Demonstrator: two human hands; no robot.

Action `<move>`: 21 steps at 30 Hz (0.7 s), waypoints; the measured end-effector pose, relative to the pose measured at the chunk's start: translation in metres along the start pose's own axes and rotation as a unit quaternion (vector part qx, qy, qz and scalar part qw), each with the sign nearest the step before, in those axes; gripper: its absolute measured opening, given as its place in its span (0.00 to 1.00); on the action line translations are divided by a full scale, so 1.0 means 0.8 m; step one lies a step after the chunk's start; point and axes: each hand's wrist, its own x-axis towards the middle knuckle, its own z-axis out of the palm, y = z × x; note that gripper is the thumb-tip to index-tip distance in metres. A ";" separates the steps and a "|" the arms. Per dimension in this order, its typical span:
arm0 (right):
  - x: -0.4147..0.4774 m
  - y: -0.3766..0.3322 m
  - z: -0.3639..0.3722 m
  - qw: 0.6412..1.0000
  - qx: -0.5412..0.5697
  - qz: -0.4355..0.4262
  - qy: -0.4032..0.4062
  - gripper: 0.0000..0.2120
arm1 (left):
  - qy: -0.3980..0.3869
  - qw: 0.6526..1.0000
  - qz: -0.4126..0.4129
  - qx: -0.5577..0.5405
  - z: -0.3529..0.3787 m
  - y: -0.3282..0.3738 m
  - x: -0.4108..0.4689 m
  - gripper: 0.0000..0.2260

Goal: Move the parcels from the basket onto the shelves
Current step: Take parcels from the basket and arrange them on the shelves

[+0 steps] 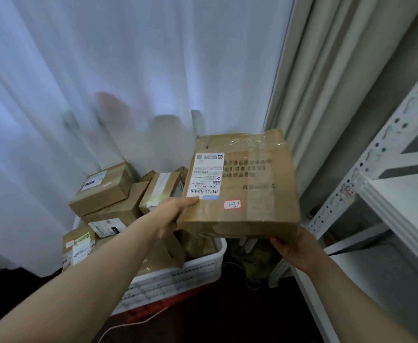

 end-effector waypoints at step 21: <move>-0.029 -0.012 0.077 0.962 -0.247 -0.112 0.007 0.45 | -0.019 0.992 0.122 0.022 -0.054 0.027 -0.046 0.10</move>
